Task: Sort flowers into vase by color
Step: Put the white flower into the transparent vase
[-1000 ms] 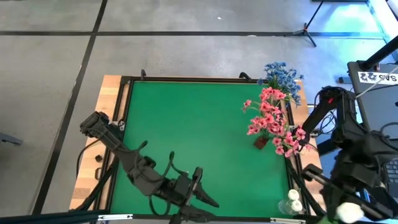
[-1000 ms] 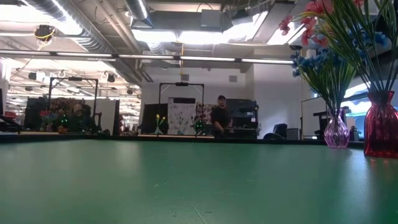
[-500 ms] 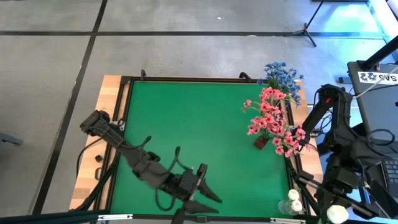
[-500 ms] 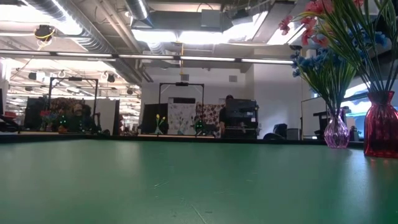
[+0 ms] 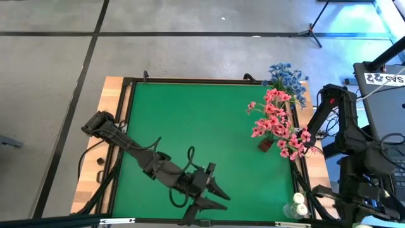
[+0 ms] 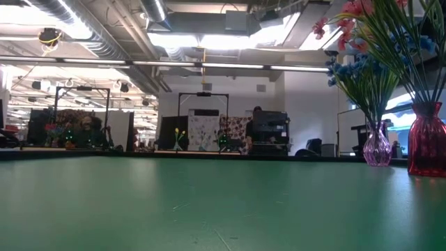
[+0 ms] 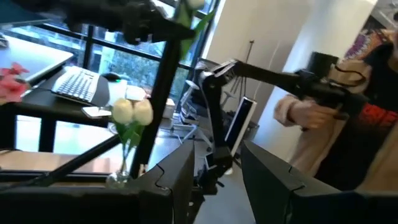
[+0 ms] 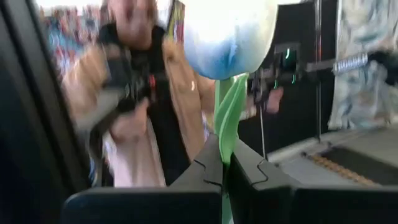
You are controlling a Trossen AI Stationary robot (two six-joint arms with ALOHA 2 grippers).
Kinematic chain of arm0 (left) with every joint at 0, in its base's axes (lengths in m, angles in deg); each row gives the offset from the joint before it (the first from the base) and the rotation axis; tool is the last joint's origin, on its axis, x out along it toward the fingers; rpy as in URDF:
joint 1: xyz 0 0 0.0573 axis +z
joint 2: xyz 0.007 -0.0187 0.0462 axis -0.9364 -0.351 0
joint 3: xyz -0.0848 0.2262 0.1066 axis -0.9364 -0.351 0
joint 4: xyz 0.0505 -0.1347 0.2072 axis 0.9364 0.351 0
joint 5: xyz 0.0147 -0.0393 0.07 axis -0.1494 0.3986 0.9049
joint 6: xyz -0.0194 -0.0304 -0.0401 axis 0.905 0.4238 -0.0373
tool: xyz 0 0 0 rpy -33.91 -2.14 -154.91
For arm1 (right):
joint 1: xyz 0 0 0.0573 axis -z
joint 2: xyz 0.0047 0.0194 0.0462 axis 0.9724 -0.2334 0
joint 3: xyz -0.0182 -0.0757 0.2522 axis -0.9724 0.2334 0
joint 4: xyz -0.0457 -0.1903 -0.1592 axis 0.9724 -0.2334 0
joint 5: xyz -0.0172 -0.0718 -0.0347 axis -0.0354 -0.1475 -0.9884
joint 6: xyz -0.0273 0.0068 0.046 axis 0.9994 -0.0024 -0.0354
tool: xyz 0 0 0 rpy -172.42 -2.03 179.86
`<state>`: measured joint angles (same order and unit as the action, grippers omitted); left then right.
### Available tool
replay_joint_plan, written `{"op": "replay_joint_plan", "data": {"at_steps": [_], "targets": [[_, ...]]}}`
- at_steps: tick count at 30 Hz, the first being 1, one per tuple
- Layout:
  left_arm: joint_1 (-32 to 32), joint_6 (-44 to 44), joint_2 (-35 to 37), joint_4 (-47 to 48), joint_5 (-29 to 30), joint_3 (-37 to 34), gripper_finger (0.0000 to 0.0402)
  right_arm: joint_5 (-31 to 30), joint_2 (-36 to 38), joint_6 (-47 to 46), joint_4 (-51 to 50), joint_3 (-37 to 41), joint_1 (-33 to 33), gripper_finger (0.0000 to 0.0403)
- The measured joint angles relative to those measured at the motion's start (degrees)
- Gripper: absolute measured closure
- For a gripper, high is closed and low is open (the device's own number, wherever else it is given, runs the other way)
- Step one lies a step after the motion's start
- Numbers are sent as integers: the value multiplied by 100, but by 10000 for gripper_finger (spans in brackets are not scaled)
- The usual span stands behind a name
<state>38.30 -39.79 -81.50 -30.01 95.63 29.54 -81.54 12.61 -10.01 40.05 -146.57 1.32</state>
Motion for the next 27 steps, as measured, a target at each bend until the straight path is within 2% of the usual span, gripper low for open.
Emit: {"op": "replay_joint_plan", "data": {"at_steps": [3, 8, 15, 18, 27], "targets": [[-78, -29, 0, 16, -4, -27, 274, -88, 78, 161, -627, 2, -191, 403], [-228, -31, 0, -21, 124, -27, 274, -592, 219, 232, -1340, 0, -416, 403], [-428, -36, 28, -57, 252, -27, 274, -591, 239, 208, -1773, 25, -435, 403], [-458, -117, 29, -53, 392, -27, 274, -600, 365, 167, -1700, 325, -435, 403], [-411, -193, 31, -9, 429, -27, 274, -744, 1078, -245, -461, 1682, -430, 403]]}}
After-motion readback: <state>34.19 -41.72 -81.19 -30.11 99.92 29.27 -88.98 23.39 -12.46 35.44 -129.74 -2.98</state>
